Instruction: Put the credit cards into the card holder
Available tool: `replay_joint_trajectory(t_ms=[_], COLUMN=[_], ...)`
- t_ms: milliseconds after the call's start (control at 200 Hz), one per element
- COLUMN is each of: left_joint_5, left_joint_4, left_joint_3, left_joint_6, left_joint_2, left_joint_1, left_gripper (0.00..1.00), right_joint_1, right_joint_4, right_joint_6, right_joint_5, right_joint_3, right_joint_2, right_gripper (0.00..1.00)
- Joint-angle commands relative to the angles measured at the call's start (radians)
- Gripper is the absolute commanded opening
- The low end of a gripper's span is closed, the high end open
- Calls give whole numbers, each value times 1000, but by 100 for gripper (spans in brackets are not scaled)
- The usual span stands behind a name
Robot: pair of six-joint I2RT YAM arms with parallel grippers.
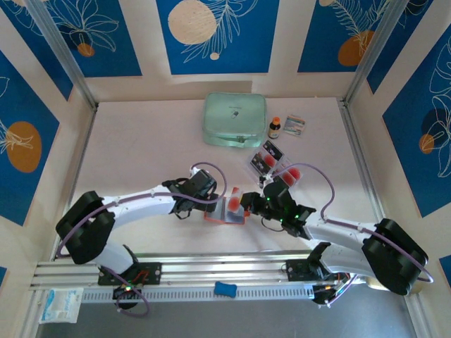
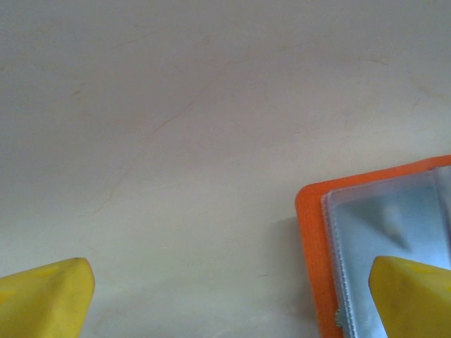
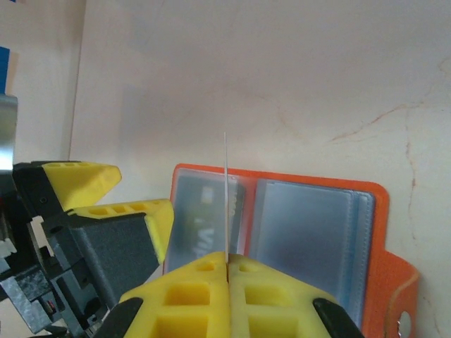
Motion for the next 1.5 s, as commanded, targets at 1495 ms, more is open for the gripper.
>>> replay_joint_trajectory(t_ms=[1495], left_joint_5=[-64], left_joint_4=[-19], left_joint_3=[-85], left_joint_6=[-45], left_joint_2=[16], left_joint_1=[-8], left_gripper=[100], right_joint_1=[20], right_joint_4=[165], right_joint_6=[46], right_joint_5=[13], right_joint_3=[20], right_joint_2=[160], right_gripper=[0])
